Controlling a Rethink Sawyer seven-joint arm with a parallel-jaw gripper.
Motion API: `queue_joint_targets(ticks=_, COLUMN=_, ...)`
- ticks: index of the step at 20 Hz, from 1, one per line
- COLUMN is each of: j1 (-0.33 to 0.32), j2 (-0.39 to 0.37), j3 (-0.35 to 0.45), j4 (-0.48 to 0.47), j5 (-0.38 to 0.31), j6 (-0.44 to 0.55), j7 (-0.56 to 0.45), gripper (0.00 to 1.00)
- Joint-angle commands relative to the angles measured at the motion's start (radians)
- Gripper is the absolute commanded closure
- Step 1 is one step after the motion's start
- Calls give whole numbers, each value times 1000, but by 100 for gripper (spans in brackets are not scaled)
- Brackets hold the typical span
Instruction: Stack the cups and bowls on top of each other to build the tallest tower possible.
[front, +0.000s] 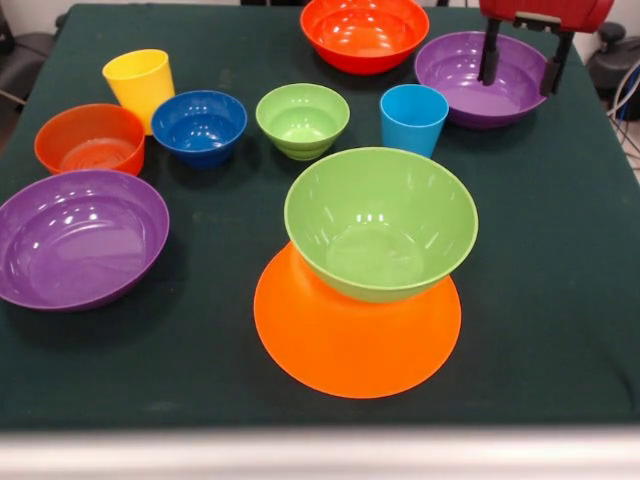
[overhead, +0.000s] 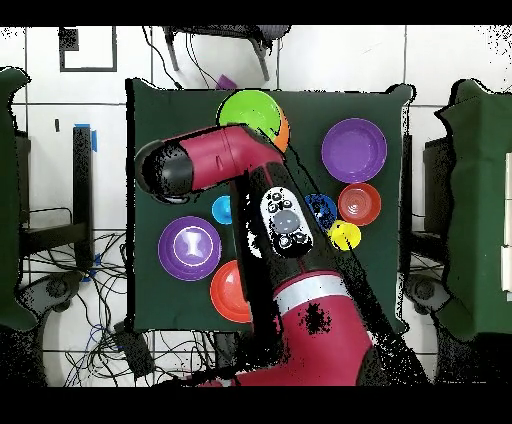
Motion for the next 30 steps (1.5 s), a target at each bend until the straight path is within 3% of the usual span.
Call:
queue_joint_targets(ticks=1, j1=64, j2=23, j3=-113, j4=141, j5=15, j6=-119, j7=234, gripper=0)
queue_joint_targets(ticks=16, j1=223, j2=112, j3=-273, j4=178, j5=119, j6=-302, j7=320, gripper=0)
queue_joint_targets(ticks=30, j1=295, j2=209, j3=-362, j4=199, j5=209, j6=-448, j7=297, gripper=0)
